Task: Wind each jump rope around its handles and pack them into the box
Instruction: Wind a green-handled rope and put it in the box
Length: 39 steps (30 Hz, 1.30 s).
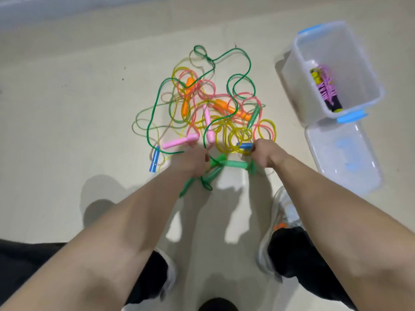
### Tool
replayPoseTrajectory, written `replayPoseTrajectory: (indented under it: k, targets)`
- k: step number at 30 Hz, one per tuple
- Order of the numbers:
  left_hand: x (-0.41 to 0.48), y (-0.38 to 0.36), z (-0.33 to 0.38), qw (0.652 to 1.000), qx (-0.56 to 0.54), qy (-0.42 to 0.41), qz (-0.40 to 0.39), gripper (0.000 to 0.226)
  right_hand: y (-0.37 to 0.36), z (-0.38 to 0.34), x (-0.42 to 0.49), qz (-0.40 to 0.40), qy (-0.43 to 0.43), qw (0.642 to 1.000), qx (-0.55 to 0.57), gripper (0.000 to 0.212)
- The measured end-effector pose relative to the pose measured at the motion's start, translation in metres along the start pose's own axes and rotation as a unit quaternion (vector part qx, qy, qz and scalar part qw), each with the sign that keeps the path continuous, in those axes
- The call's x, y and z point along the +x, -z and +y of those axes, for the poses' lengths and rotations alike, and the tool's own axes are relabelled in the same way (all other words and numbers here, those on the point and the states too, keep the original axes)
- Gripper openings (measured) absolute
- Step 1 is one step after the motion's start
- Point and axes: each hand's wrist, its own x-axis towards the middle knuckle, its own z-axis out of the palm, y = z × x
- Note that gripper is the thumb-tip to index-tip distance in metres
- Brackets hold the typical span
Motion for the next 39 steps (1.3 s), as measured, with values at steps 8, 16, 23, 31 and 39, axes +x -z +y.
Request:
replayPoseTrajectory:
  k: [8, 16, 23, 31, 39]
  targets:
    - [0.035, -0.047, 0.004, 0.995, -0.091, 0.012, 0.037, 0.027, -0.072, 0.023, 0.029, 0.081, -0.140, 0.975, 0.149, 0.044]
    - [0.045, -0.050, 0.011, 0.973, -0.213, 0.035, 0.076, 0.013, -0.064, 0.020, 0.017, 0.129, -0.125, 0.922, 0.344, 0.023]
    - [0.018, -0.001, 0.055, 0.741, -0.667, 0.070, -0.030, 0.037, -0.048, -0.011, -0.041, -0.106, 0.062, 0.866, 0.484, 0.020]
    - [-0.067, 0.088, 0.068, 0.836, -0.546, -0.040, 0.014, 0.017, 0.023, -0.038, -0.097, 0.095, 0.074, 0.941, 0.315, 0.033]
    - [-0.180, 0.163, 0.076, 0.817, -0.539, -0.196, -0.061, 0.028, 0.104, -0.081, -0.138, 0.197, 0.140, 0.956, 0.166, 0.077]
